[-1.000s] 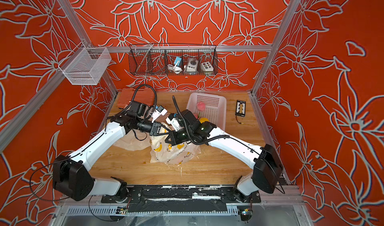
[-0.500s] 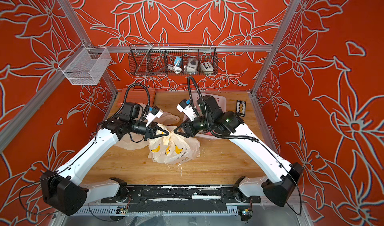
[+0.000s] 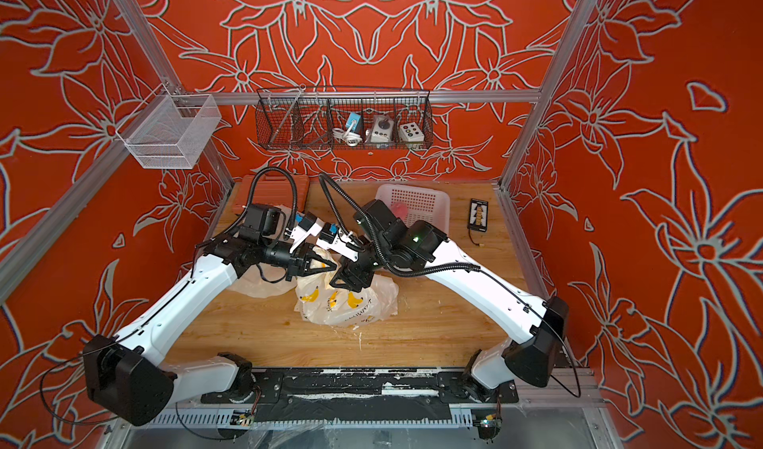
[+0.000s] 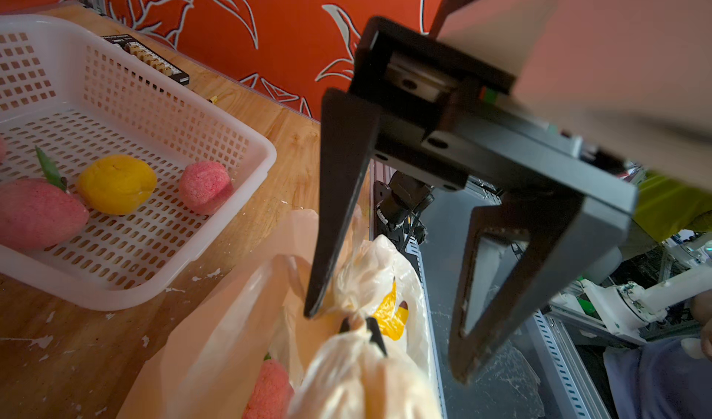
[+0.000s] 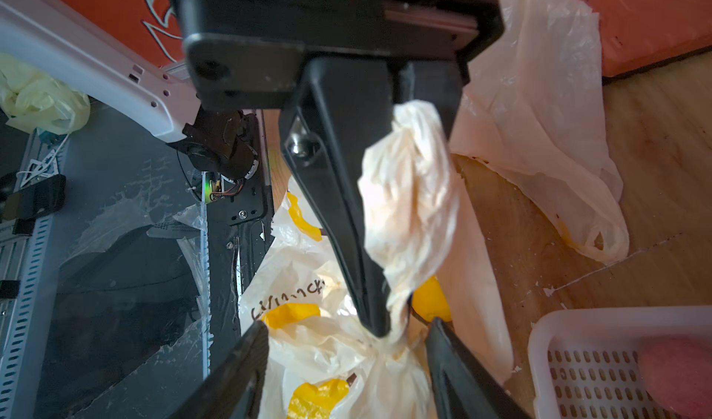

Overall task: Place the peach into a plastic bag & tie a knot
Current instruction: Cross the plastic bag at the center of the board.

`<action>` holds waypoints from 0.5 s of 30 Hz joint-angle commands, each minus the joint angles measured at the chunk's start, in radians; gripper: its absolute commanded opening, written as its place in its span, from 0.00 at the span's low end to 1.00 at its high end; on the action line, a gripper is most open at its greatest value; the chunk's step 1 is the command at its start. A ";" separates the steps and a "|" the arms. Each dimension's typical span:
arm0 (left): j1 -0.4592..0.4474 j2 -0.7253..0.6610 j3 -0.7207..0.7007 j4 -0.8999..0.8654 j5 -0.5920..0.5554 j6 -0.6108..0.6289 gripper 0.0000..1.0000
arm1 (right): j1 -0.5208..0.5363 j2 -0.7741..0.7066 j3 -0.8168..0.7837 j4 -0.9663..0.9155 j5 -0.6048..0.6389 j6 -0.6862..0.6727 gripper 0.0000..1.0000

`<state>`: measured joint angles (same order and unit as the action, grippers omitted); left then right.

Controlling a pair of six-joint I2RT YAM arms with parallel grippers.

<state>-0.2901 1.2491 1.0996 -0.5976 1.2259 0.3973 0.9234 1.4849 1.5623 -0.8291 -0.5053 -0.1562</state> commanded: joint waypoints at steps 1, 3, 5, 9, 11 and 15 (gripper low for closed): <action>-0.007 0.001 0.020 -0.011 0.038 0.038 0.00 | 0.009 0.038 0.018 0.004 -0.007 -0.052 0.59; -0.007 0.003 0.020 -0.004 0.040 0.031 0.00 | 0.009 0.050 0.003 0.016 -0.008 -0.039 0.56; -0.007 0.005 0.022 0.003 0.043 0.021 0.00 | 0.009 0.062 -0.011 0.033 0.005 -0.024 0.53; -0.008 0.004 0.020 0.012 0.044 0.002 0.00 | 0.009 0.092 -0.007 0.047 0.043 -0.001 0.37; -0.008 0.005 0.017 0.038 0.042 -0.036 0.00 | 0.009 0.108 -0.001 0.055 0.053 0.013 0.28; -0.009 0.001 -0.002 0.103 0.037 -0.143 0.00 | 0.008 0.116 -0.032 0.102 0.077 0.042 0.09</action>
<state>-0.2783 1.2568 1.0973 -0.5690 1.2129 0.3012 0.9283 1.5688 1.5539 -0.8051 -0.4690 -0.1520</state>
